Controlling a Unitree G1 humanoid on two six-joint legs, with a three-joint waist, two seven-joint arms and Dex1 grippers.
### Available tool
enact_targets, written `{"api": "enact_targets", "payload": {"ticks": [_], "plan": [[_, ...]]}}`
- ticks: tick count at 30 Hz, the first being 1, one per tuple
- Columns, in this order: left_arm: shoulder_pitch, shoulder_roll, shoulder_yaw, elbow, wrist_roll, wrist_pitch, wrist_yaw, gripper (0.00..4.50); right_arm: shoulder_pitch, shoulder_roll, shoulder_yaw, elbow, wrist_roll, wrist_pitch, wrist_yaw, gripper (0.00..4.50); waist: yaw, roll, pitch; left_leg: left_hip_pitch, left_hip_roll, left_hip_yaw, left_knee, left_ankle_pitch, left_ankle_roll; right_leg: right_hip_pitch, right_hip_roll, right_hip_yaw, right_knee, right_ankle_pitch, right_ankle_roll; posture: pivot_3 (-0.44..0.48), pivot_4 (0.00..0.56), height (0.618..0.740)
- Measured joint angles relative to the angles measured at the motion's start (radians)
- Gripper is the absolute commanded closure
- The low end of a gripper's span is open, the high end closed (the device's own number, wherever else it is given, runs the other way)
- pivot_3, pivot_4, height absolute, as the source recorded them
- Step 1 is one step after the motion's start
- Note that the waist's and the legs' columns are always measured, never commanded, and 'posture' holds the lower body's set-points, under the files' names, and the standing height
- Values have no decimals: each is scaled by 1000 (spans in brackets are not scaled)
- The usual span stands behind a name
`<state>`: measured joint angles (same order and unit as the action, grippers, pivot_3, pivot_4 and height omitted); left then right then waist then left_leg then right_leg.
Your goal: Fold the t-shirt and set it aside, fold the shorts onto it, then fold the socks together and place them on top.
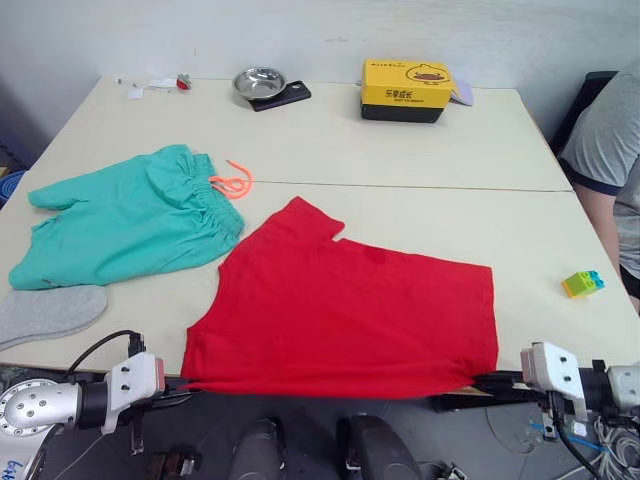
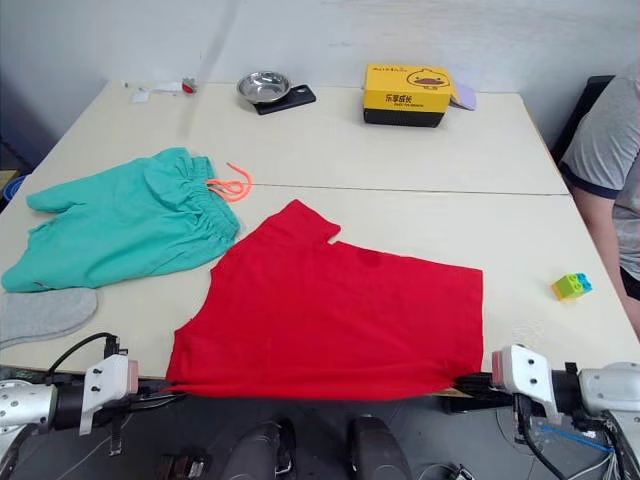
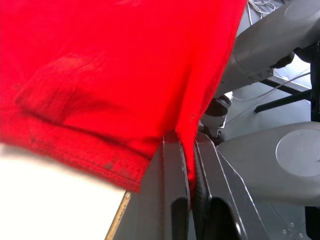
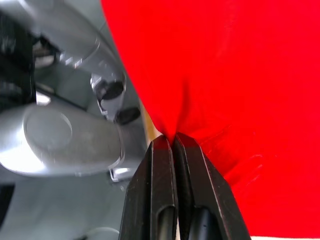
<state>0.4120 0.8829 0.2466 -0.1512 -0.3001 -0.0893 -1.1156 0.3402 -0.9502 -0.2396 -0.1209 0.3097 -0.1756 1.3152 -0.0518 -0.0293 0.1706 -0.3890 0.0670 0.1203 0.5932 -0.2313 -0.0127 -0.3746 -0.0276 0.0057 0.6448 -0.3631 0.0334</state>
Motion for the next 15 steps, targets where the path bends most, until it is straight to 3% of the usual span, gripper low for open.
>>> {"api": "enact_targets", "payload": {"ticks": [2,6,10,15], "plan": [[-7,-1,0,0,-3,5,0,4500,-10,18,3,12,-10,-5,-19,4473,-2,-1,0,0,0,0,1,0,0,0,0,0,1,0,0,0,150,740],[-4,-6,6,-15,-54,75,-11,3529,-21,30,8,9,5,42,-43,3549,-3,-1,0,0,0,0,1,0,0,0,0,0,2,0,0,0,150,740],[18,-2,51,-44,-108,127,-40,2285,15,13,0,-36,65,118,-10,2170,0,-1,1,0,0,0,1,0,0,0,0,0,3,0,0,0,150,740],[66,41,181,-42,-185,218,-103,693,71,-42,-107,-115,188,297,21,406,0,-2,2,0,0,-1,2,0,0,0,-1,0,2,-1,-1,0,150,740]]}}
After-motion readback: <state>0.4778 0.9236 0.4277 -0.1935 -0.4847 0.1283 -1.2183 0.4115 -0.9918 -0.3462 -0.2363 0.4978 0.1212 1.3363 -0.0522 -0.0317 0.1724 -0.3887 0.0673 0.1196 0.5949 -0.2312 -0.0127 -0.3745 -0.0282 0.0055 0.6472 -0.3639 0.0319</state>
